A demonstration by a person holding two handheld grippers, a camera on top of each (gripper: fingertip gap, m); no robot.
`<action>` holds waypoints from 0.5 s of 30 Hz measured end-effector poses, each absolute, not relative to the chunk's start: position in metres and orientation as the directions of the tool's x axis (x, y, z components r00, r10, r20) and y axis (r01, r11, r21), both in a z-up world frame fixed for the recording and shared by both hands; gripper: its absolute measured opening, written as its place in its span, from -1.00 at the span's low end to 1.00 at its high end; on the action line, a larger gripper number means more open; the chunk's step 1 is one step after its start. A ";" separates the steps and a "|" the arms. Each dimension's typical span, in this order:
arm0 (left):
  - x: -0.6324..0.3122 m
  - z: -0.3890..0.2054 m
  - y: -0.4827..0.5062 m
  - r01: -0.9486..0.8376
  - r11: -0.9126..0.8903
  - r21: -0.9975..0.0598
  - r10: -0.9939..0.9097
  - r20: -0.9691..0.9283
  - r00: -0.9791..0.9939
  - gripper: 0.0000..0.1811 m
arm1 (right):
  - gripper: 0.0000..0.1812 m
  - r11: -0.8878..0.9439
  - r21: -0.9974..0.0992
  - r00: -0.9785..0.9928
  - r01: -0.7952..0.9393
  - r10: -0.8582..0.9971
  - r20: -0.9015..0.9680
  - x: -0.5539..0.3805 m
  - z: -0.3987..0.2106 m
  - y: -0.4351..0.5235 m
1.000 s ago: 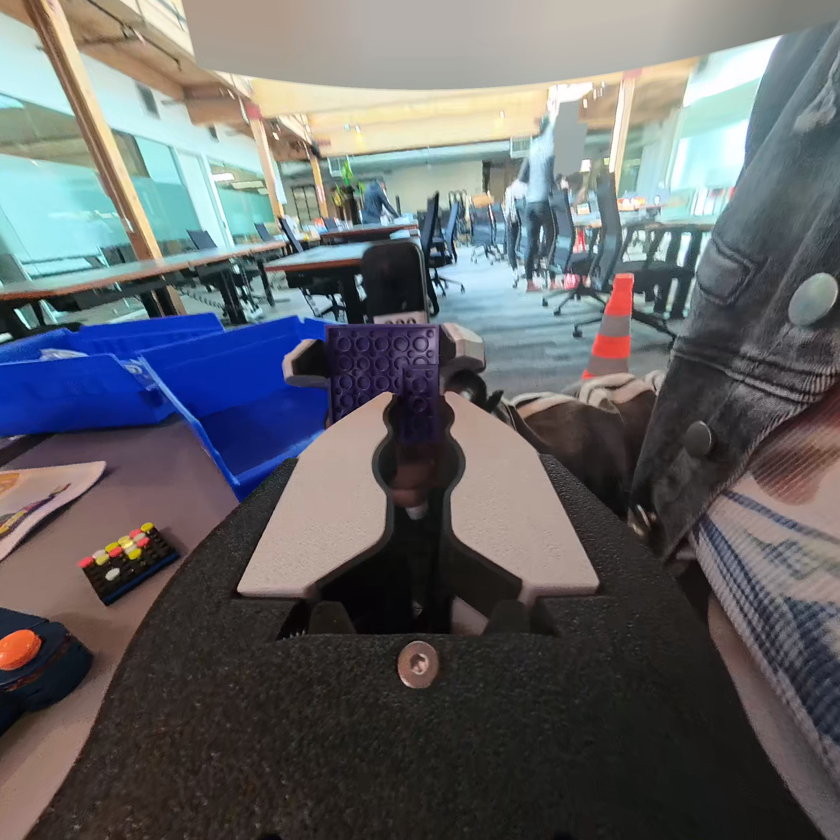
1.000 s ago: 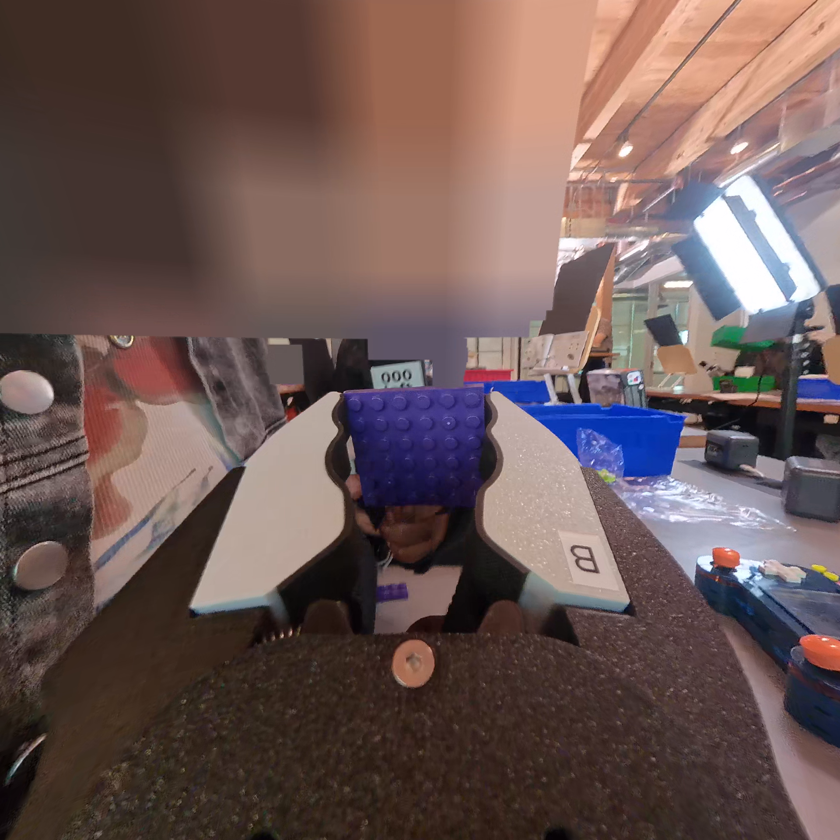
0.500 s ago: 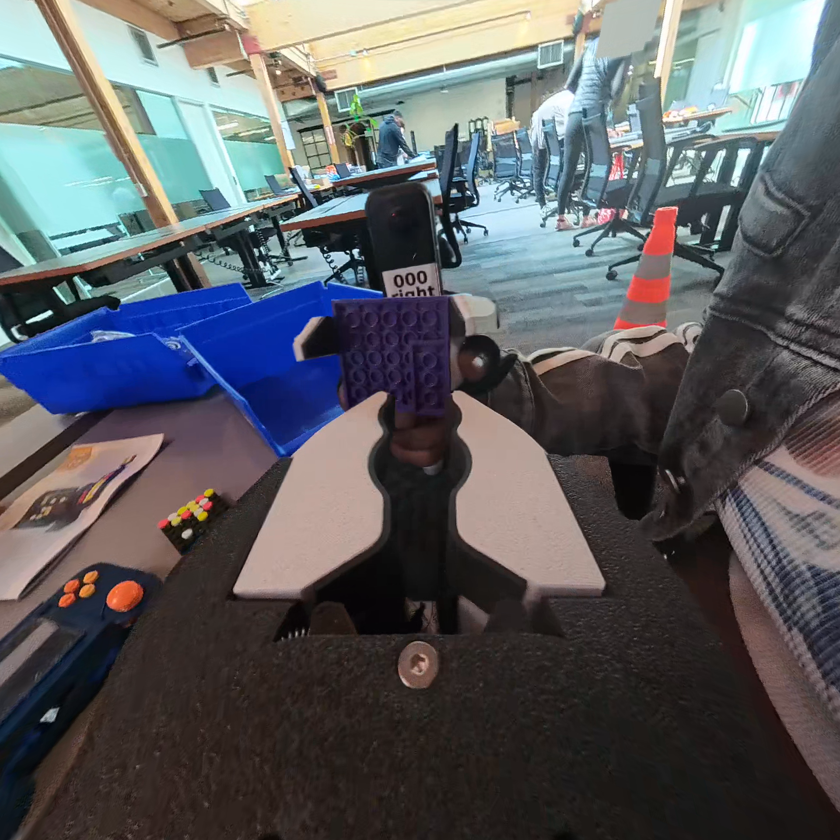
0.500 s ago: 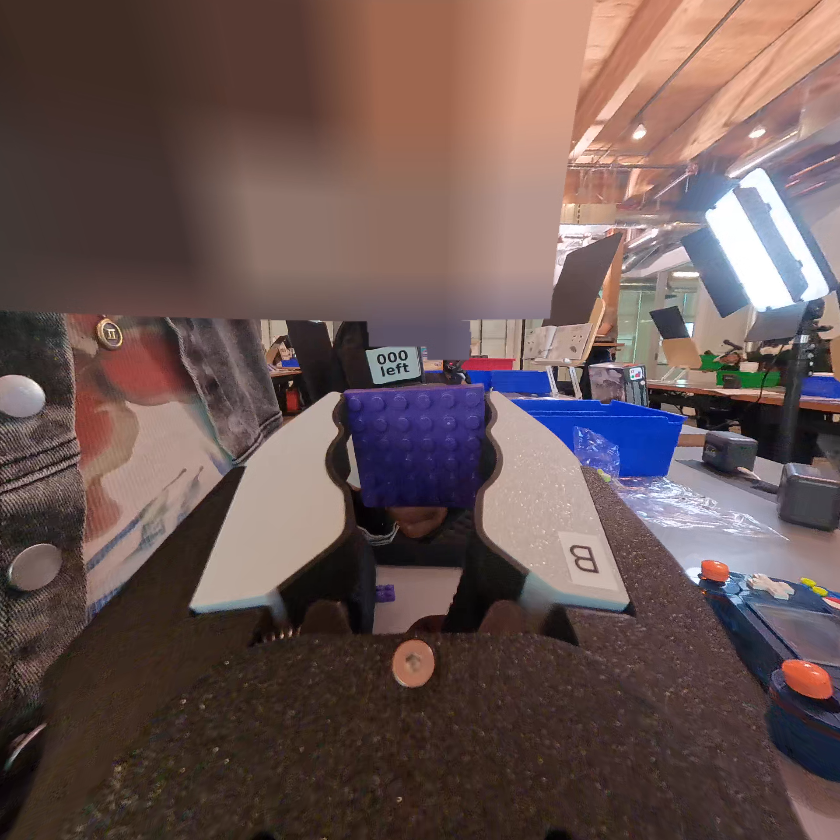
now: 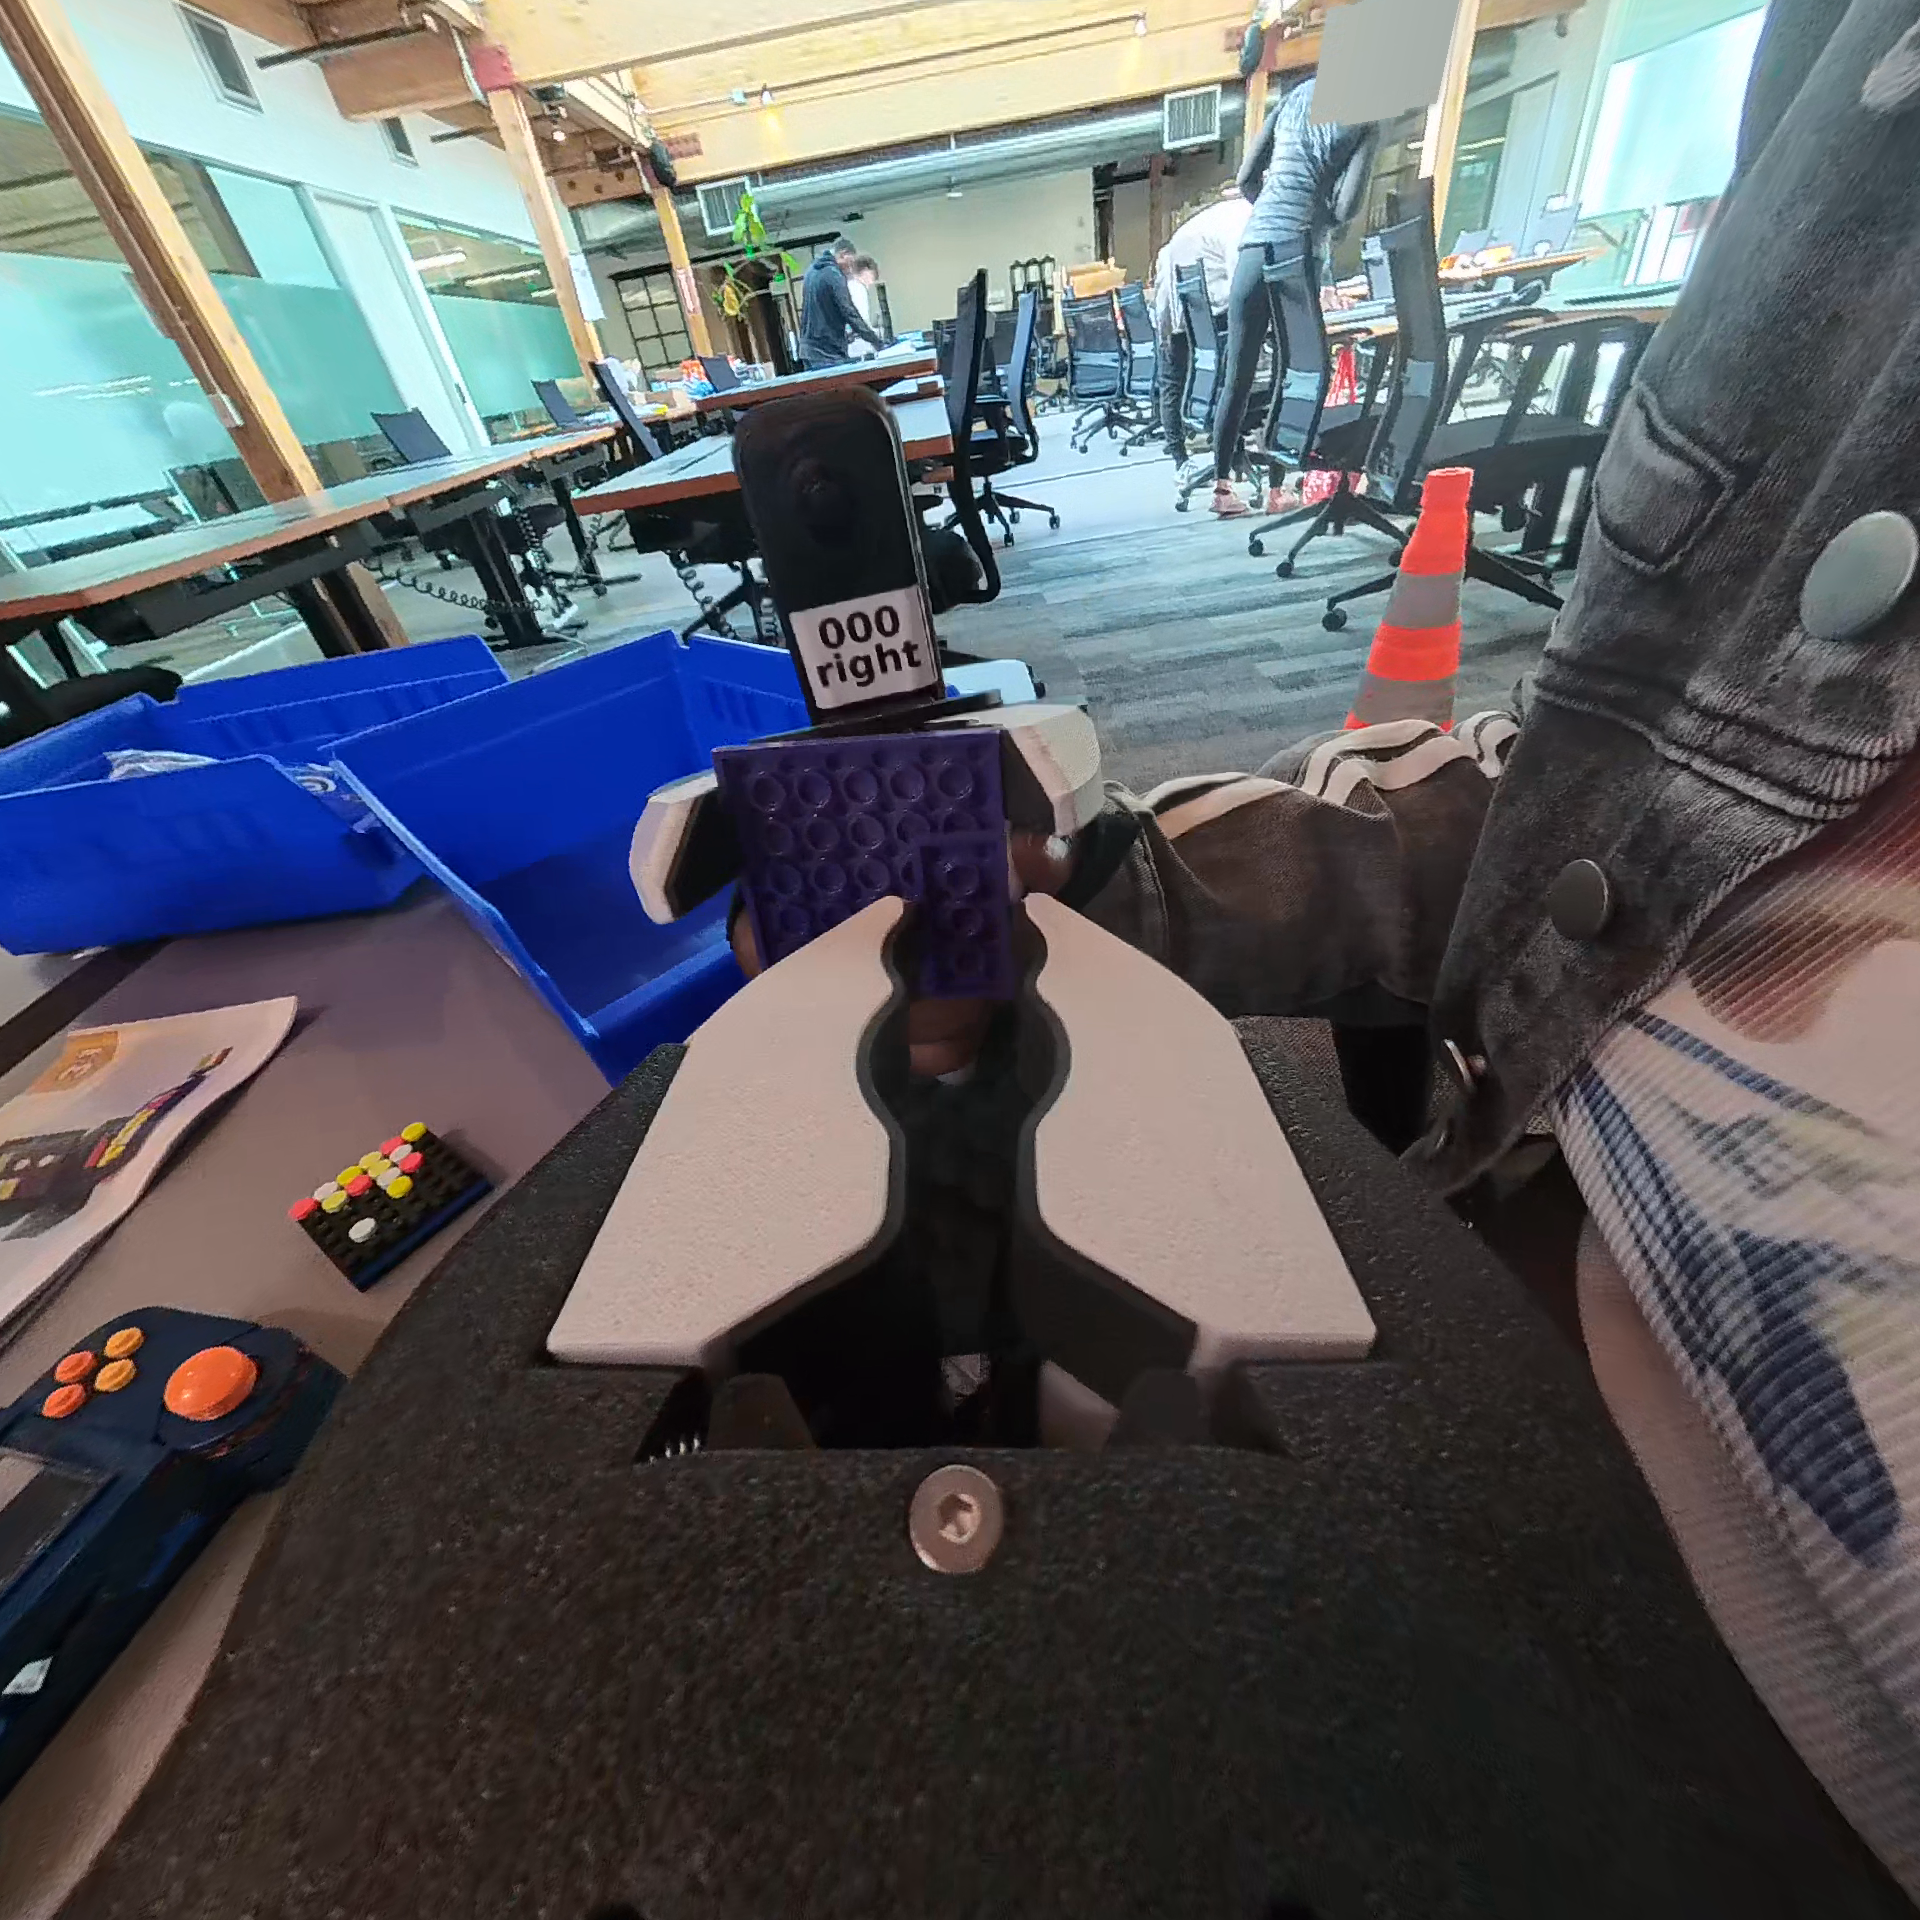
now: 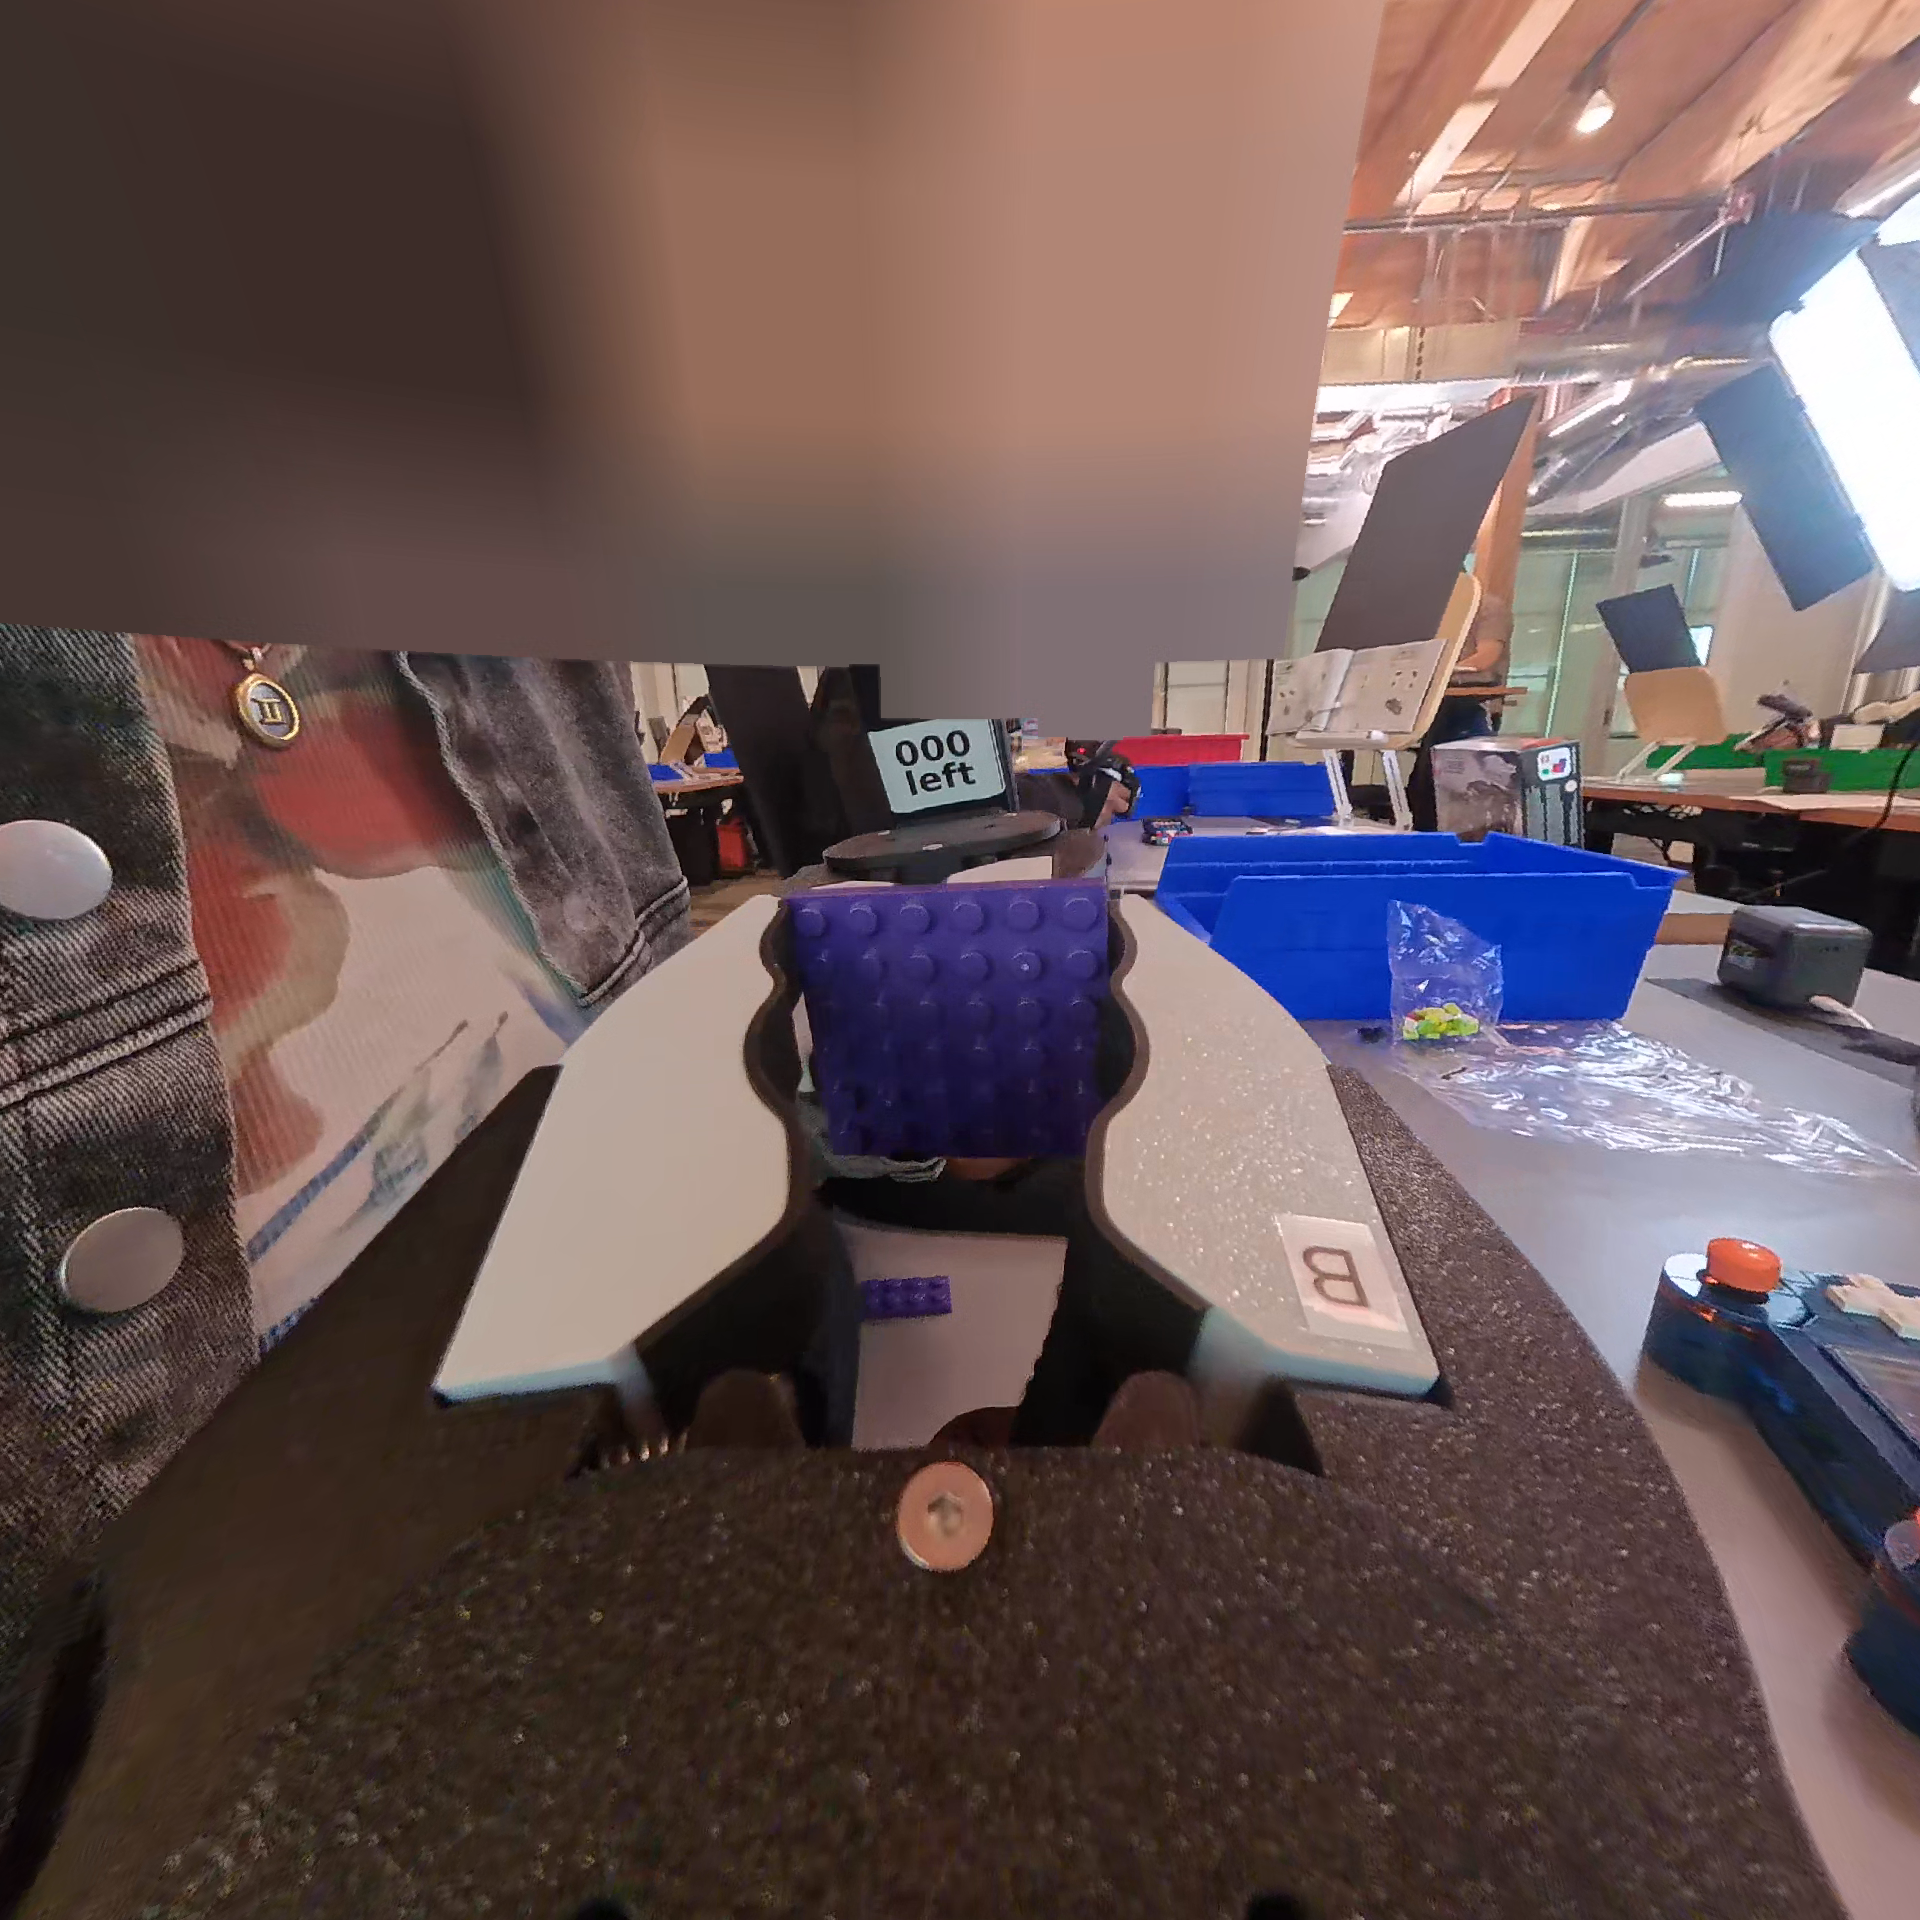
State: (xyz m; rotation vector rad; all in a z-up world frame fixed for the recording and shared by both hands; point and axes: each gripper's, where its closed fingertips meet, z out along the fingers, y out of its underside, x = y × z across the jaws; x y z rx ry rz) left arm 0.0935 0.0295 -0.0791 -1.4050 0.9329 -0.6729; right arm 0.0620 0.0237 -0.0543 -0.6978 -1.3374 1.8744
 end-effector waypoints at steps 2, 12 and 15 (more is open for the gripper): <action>0.093 -0.077 0.028 -0.118 0.127 -0.985 -0.843 -0.170 0.511 -0.84 | -0.39 -0.198 -0.951 -0.598 -0.238 0.801 -0.017 0.062 -0.054 0.022; 0.068 -0.039 0.021 0.370 0.156 -0.916 -0.837 0.077 0.541 -1.00 | -0.41 -0.171 -0.906 -0.441 -0.387 0.897 0.019 0.063 -0.041 0.032; 0.055 -0.059 0.032 0.153 0.133 -0.979 -0.786 -0.010 0.618 -1.00 | -0.94 -0.212 -0.888 -0.503 -0.408 0.864 0.025 0.069 -0.040 0.025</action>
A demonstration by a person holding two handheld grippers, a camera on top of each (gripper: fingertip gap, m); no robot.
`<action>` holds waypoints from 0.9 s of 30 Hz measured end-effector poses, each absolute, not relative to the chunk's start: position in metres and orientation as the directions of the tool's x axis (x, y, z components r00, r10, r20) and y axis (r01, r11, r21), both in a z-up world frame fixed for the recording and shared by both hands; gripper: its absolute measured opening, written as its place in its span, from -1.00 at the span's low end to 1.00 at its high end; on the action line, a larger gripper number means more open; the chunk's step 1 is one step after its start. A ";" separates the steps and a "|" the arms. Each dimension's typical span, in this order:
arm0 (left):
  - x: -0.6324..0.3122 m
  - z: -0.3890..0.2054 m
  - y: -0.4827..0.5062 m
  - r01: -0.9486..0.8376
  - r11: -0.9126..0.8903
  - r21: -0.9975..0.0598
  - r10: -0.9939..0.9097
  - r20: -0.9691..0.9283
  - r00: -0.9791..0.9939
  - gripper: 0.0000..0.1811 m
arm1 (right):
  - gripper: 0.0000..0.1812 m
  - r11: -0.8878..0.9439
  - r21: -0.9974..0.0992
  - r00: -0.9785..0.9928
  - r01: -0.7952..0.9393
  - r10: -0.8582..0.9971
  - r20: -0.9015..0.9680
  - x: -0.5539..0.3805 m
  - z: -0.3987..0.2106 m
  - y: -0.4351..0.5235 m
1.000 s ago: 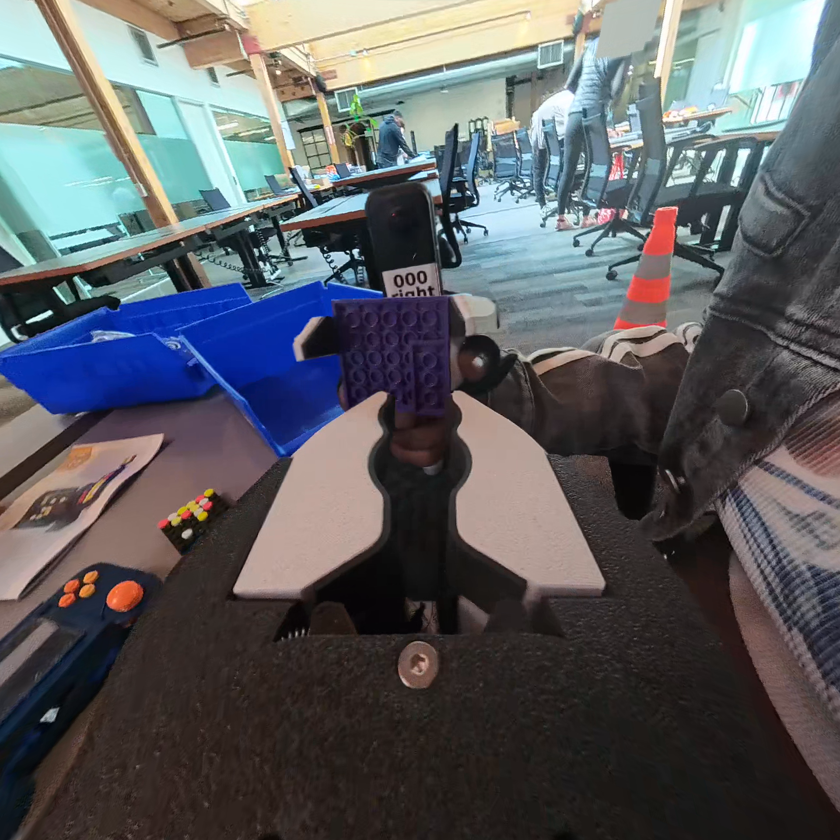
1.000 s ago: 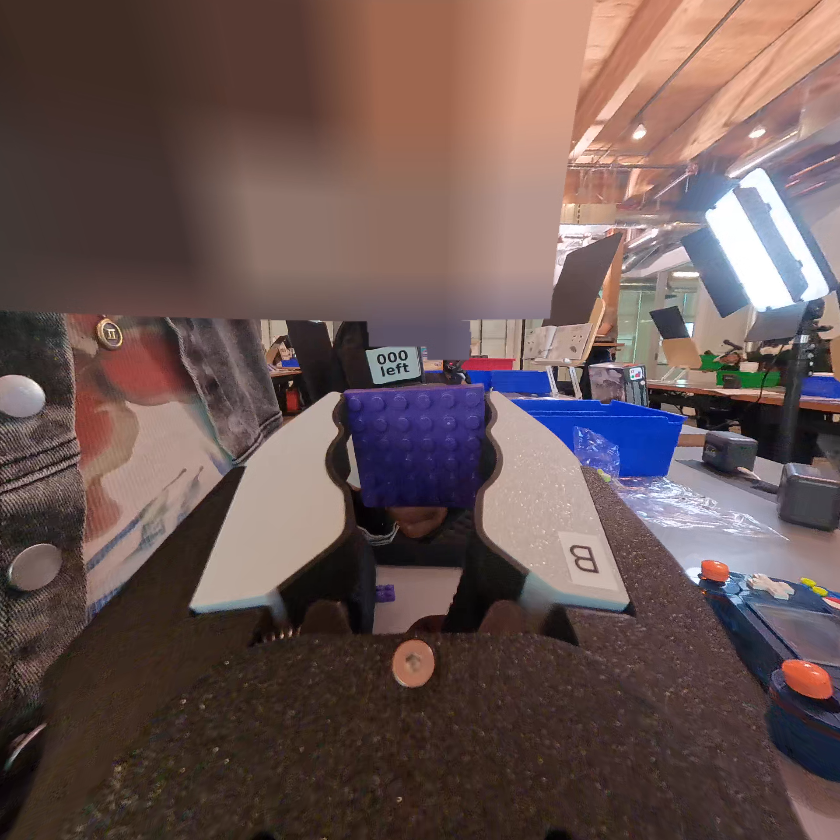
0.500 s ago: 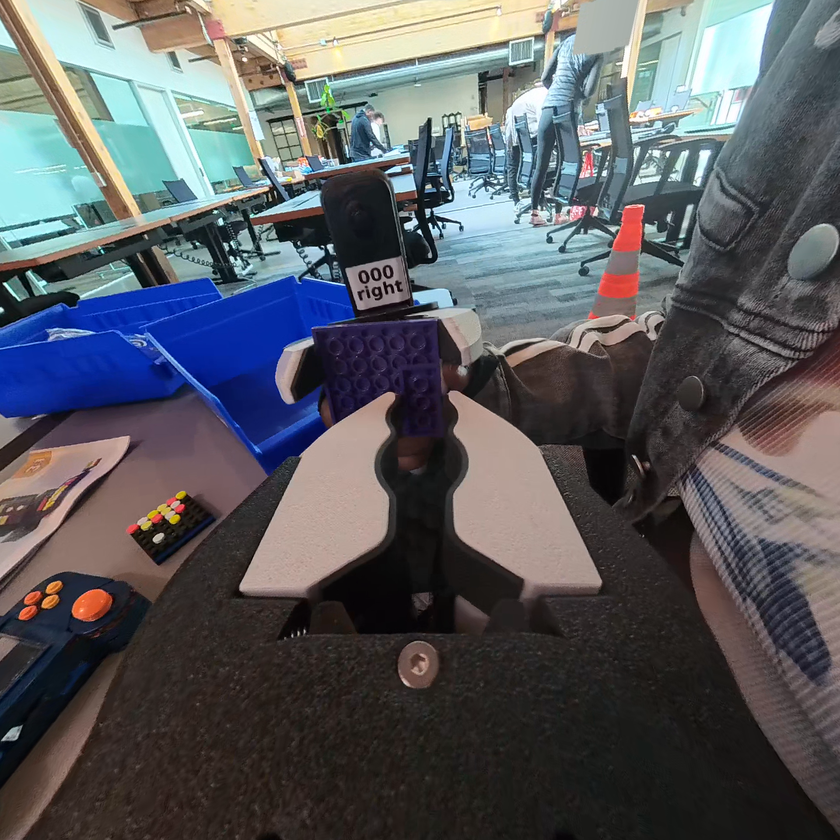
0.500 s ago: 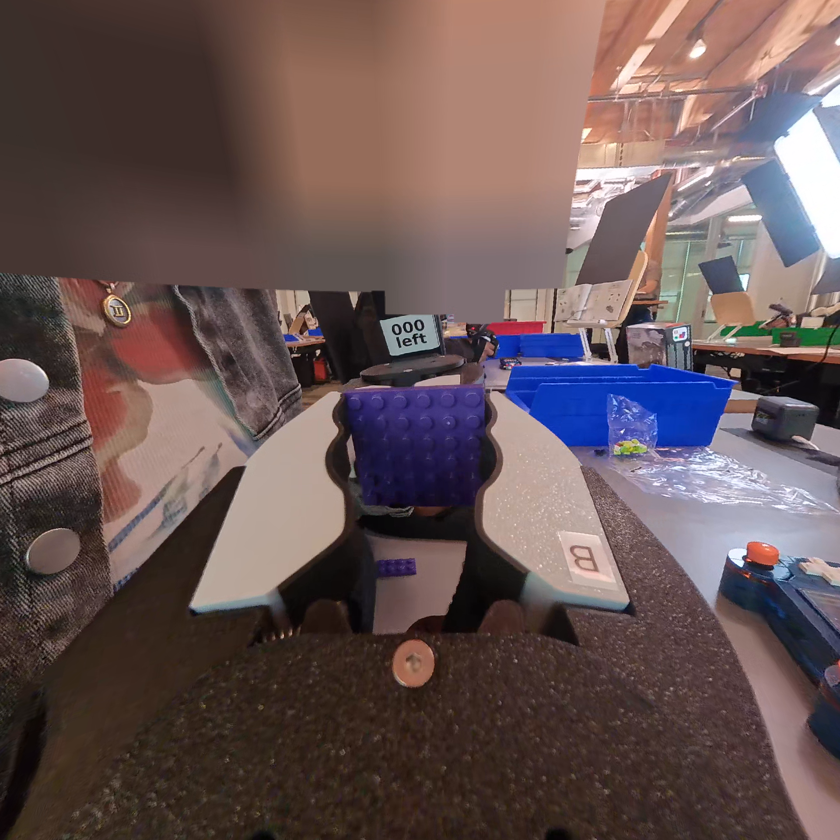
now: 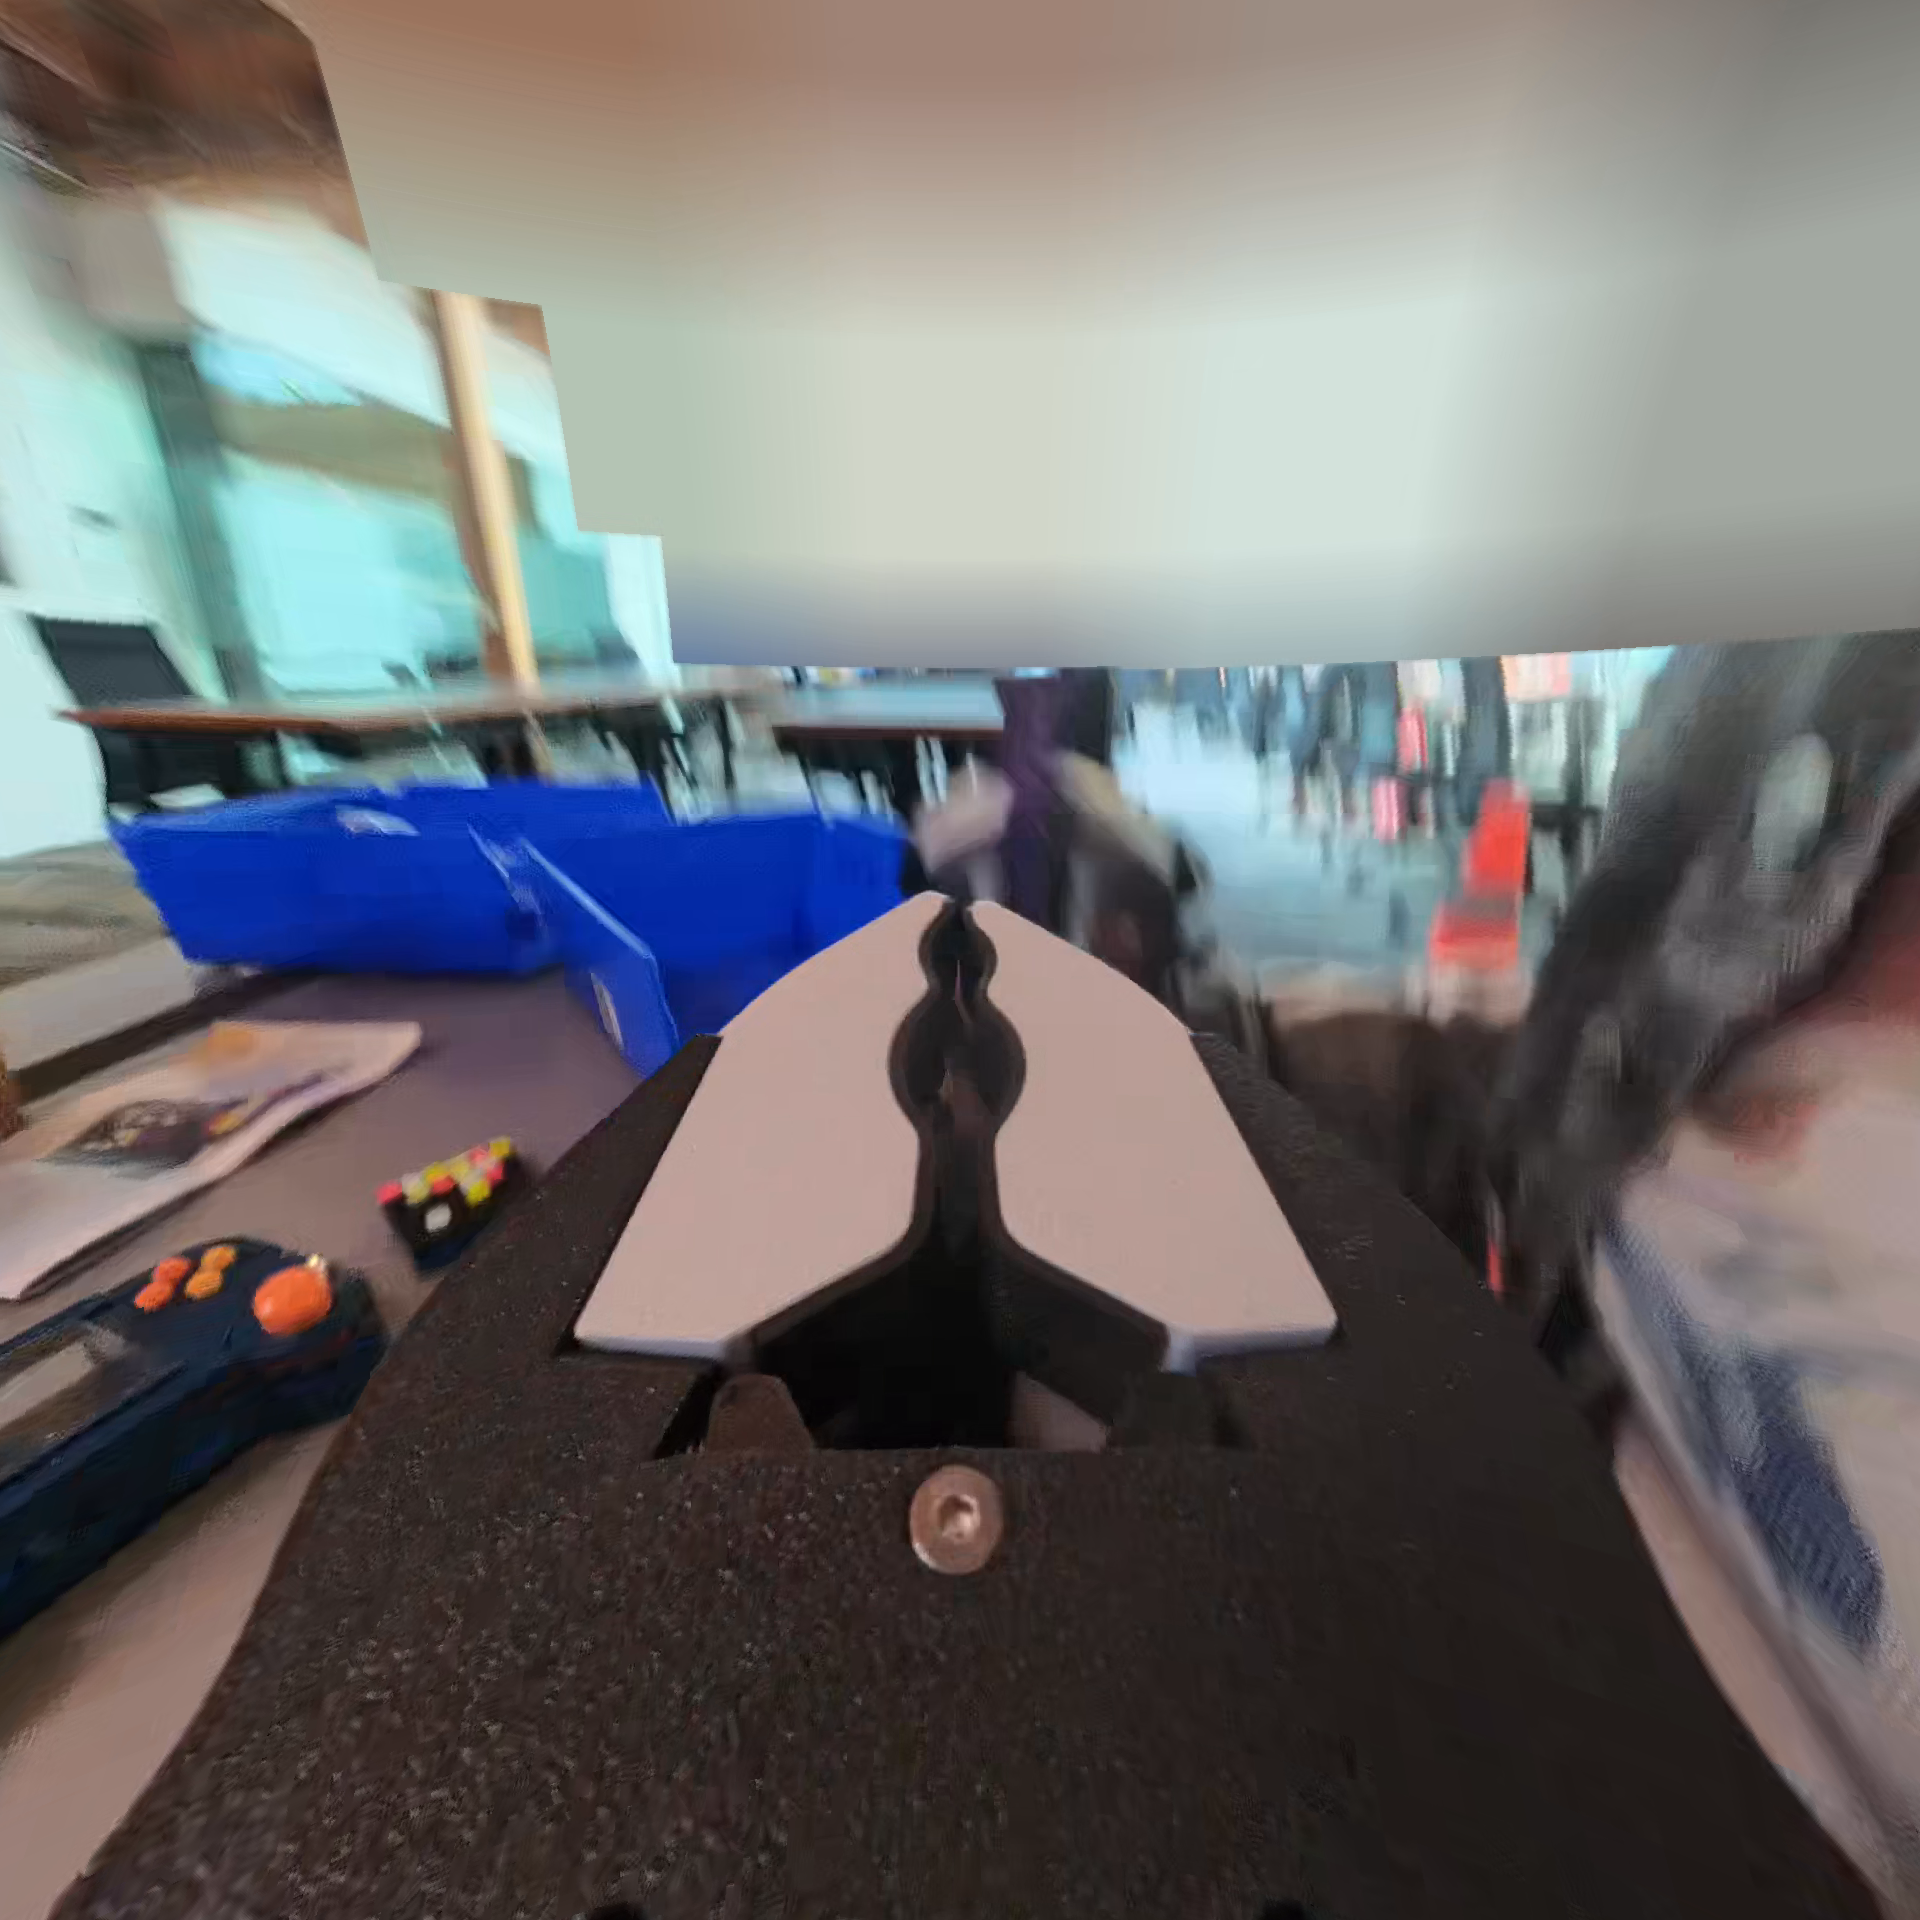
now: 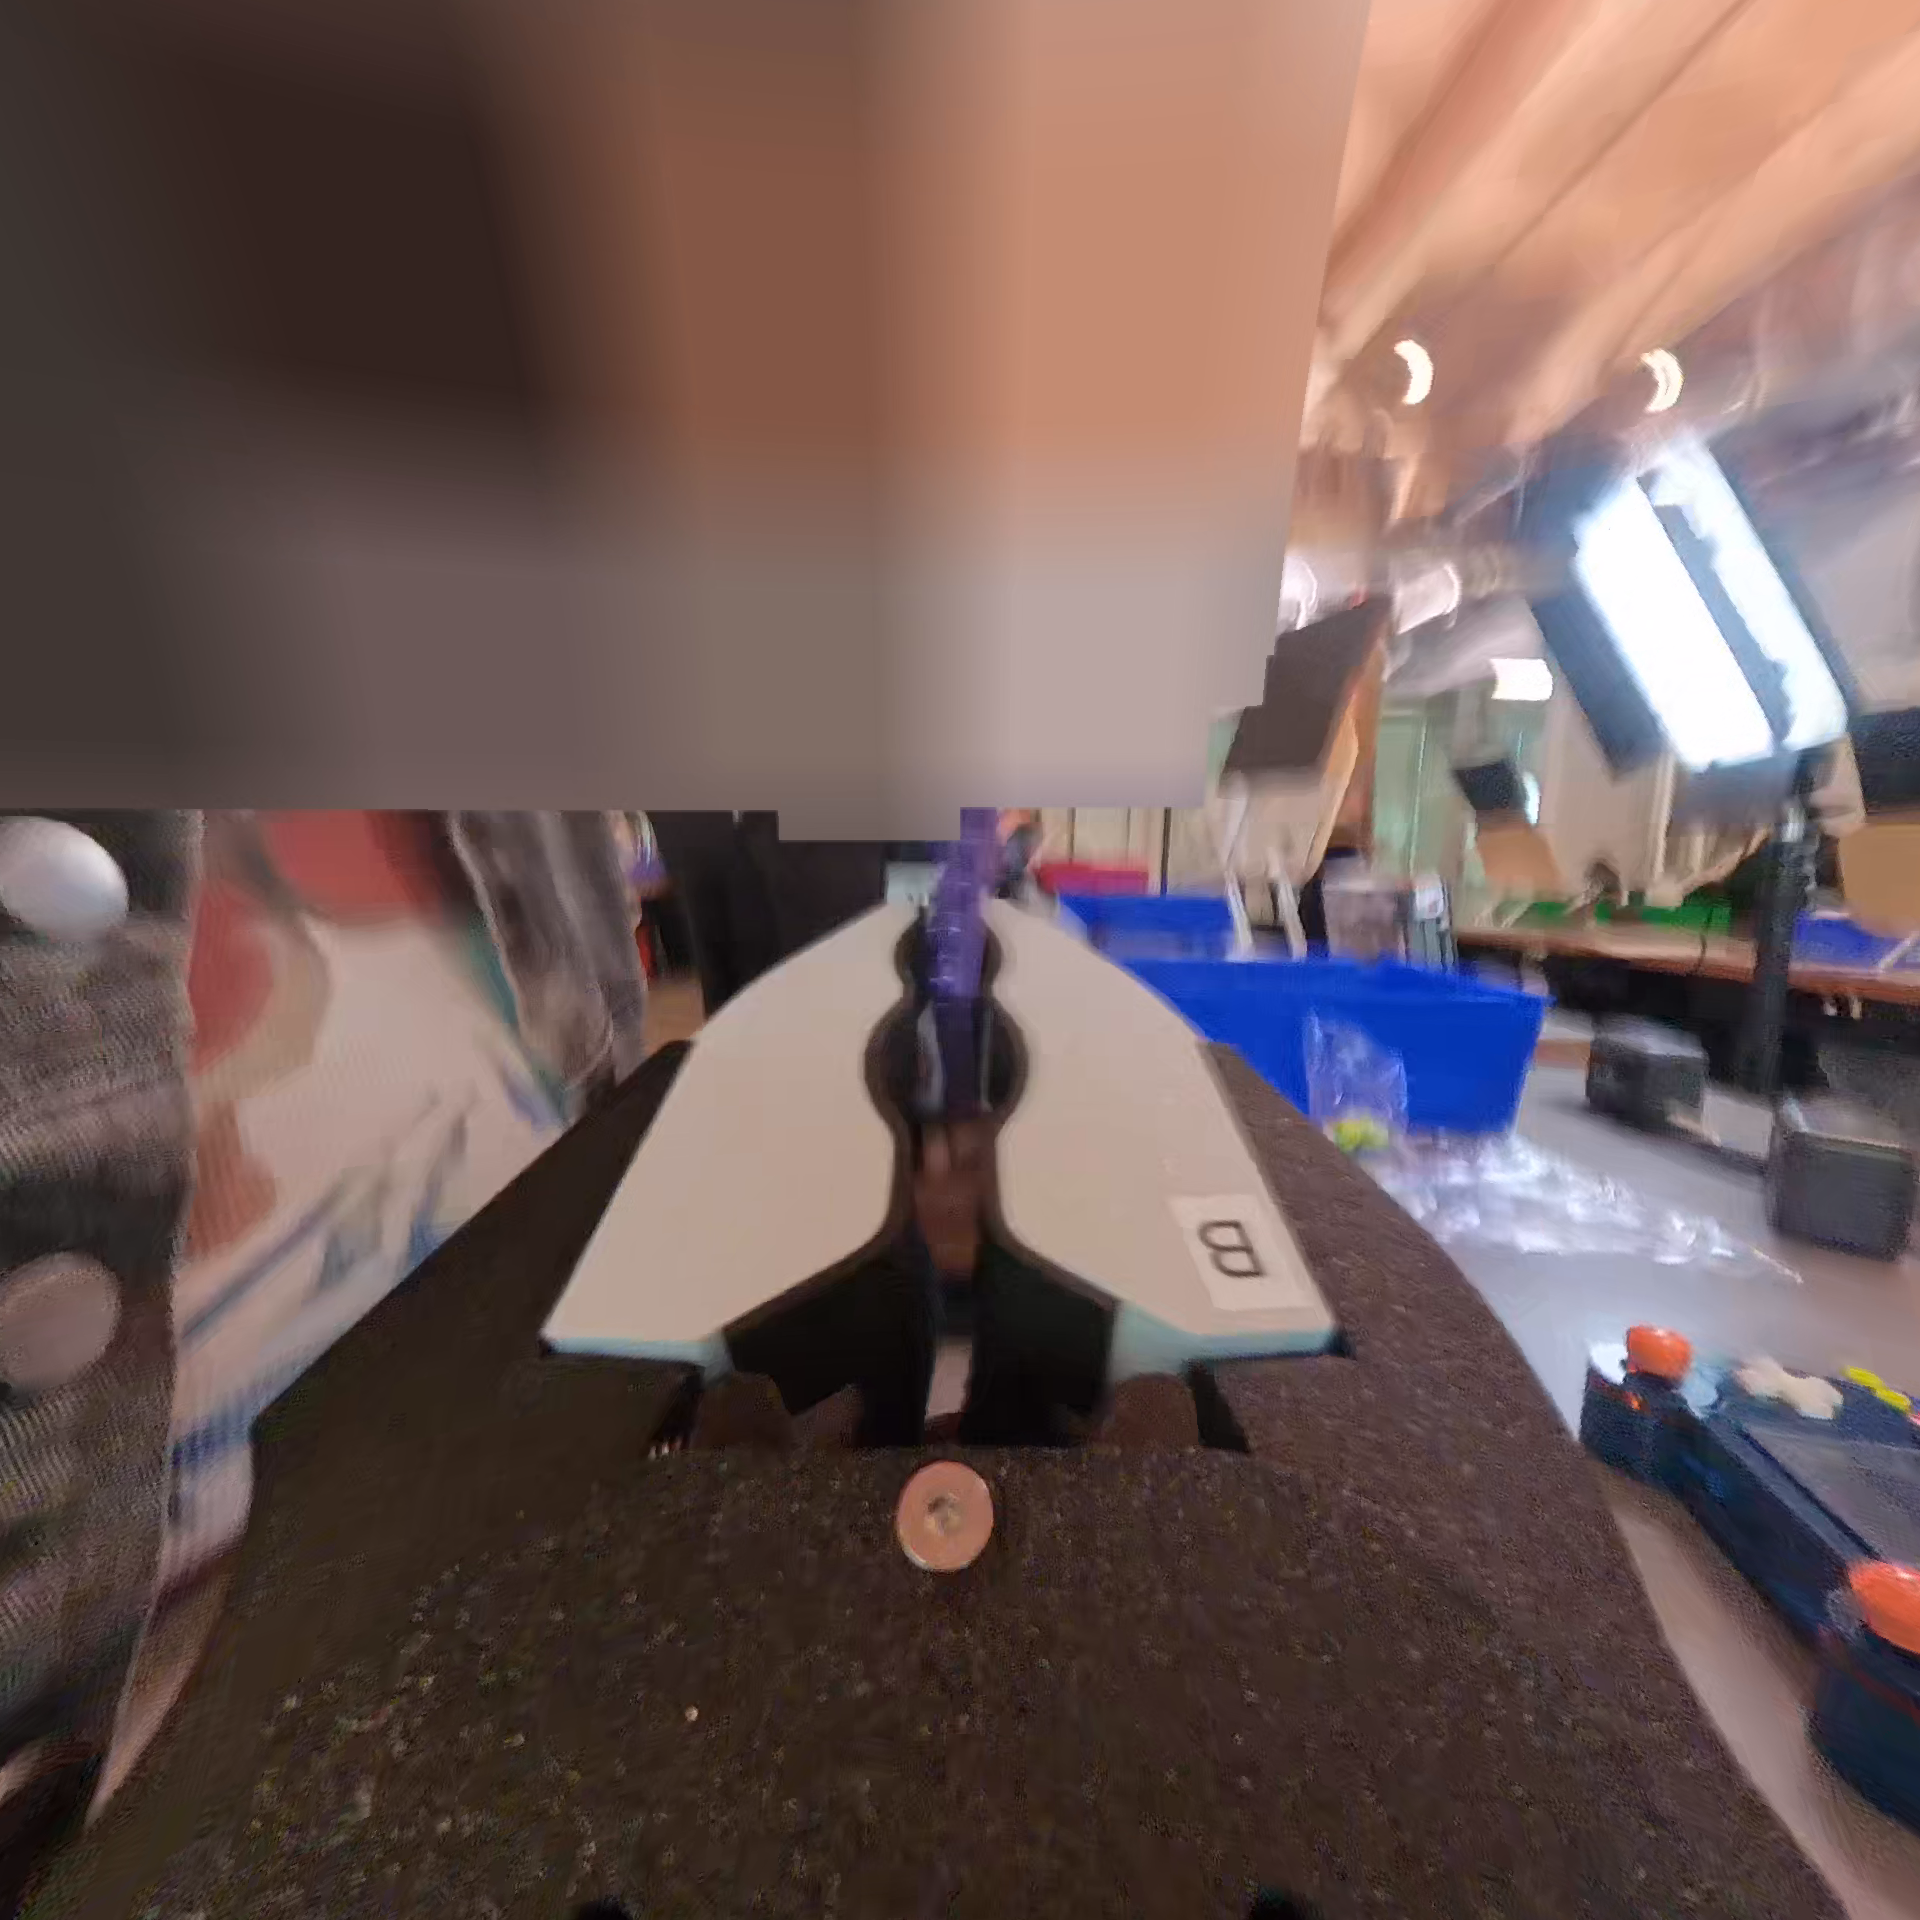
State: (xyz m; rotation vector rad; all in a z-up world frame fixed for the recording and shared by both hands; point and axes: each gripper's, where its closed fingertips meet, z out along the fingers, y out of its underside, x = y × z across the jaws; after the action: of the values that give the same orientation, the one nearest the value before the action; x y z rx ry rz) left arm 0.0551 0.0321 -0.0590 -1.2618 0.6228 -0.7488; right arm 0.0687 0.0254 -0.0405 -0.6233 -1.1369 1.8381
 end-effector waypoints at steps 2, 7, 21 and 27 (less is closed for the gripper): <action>0.065 -0.081 0.028 0.005 0.073 -0.997 -0.822 -0.058 0.566 -1.00 | -0.96 -0.181 -0.897 -0.435 -0.402 0.901 0.014 0.064 -0.040 0.040; 0.037 -0.150 0.058 -0.330 -0.197 -0.923 -0.689 -0.109 0.717 -0.97 | -0.95 0.110 -0.991 -0.304 0.081 0.949 0.081 0.032 -0.115 0.055; 0.040 -0.112 0.017 -0.156 -0.190 -0.969 -0.809 0.065 0.584 -0.65 | -0.95 0.902 -0.375 -0.493 0.215 0.432 0.755 0.047 -0.139 0.034; 0.040 -0.126 0.014 -0.164 -0.330 -0.930 -0.820 0.196 0.538 -0.54 | -0.95 0.997 0.045 -0.668 0.061 0.007 0.744 0.056 -0.145 0.028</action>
State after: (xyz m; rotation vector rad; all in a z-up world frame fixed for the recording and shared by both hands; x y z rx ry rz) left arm 0.0402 0.0139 -0.1264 -1.8063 0.8156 -0.8470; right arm 0.0563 0.0282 -0.1452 -0.0470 -2.3019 -0.0832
